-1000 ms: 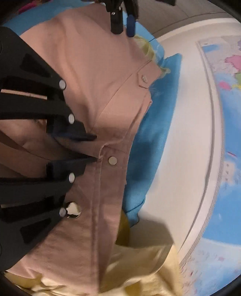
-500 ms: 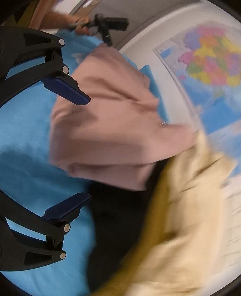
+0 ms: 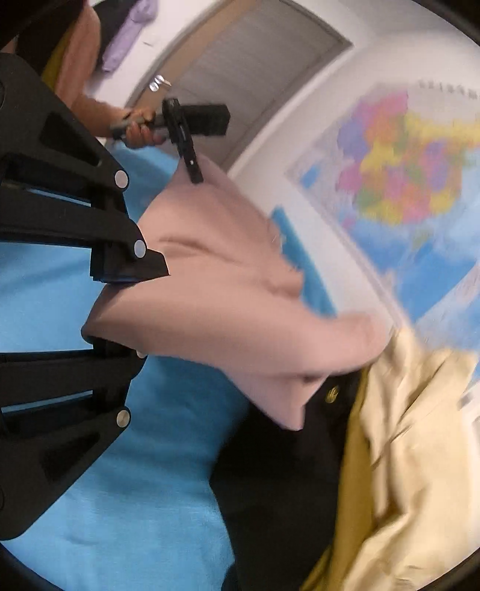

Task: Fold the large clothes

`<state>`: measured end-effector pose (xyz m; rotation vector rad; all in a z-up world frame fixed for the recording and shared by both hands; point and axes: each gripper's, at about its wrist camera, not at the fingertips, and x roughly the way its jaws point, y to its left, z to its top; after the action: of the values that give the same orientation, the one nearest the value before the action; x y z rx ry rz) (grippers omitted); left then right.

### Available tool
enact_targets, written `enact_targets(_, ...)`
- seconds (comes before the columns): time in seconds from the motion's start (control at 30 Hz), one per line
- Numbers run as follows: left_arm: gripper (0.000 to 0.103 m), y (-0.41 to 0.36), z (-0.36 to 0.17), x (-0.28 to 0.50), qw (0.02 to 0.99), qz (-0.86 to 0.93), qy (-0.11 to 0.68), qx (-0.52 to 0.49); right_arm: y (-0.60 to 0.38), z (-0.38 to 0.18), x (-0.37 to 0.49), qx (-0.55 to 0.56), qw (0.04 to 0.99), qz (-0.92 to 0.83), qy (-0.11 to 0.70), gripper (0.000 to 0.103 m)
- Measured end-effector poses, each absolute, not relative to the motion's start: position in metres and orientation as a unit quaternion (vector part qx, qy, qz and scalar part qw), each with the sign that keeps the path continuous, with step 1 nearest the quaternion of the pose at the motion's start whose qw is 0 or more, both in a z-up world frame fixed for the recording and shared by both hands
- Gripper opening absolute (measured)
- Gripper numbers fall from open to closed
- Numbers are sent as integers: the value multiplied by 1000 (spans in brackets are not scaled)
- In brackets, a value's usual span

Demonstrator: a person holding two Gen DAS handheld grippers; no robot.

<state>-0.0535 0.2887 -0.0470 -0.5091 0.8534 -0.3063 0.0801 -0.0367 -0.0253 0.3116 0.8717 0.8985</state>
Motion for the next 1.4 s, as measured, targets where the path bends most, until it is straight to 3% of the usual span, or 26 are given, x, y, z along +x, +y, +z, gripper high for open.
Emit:
enact_targets(0.1,24,285,-40,-89,864,-161,409,-246,-46,-20,50,148,792,430,407,11)
enact_targets(0.17,37,283,-53,-102,860,-138,440,-219,-53,-37,41,137,788,417,432,14)
enact_targets(0.23,47,288,-72,-105,851,-81,481,-197,-56,-66,46,120,788,362,484,24)
enact_targets(0.27,50,292,-74,-105,849,-67,483,-205,-60,-78,52,113,788,337,503,39)
enact_targets(0.3,51,296,-73,-105,849,-59,477,-218,-62,-85,56,103,793,308,515,49)
enact_targets(0.33,51,299,-68,-105,852,-56,467,-230,-69,-86,58,101,804,285,512,52)
enact_targets(0.4,53,296,-50,-105,870,-52,437,-223,-81,-70,57,98,834,260,476,74)
enact_targets(0.47,59,280,-37,-101,884,-46,429,-181,-77,-43,51,56,875,240,416,74)
enact_targets(0.6,74,245,-28,-81,893,-45,434,-114,-35,-29,51,5,870,310,384,73)
enact_targets(0.73,74,265,-43,-64,875,49,471,-102,29,-54,66,-64,843,339,412,61)
enact_targets(0.83,74,289,-44,-77,872,61,461,-152,51,-86,79,-100,828,330,443,35)
enact_targets(0.87,74,294,-41,-82,876,47,449,-170,55,-90,83,-106,826,330,445,11)
enact_targets(0.9,74,294,-37,-85,881,32,437,-180,57,-94,84,-109,823,334,446,4)
enact_targets(1.1,74,229,-33,-60,886,-107,434,-126,45,-57,86,-81,858,325,389,2)
enact_targets(1.17,70,202,-40,-42,880,-121,450,-95,46,-43,91,-74,875,310,365,1)
enact_targets(1.33,5,190,-73,4,864,-91,491,-64,47,-46,119,-62,888,273,363,1)
enact_targets(1.4,3,207,-78,18,865,-76,488,-93,51,-63,126,-80,883,264,379,2)
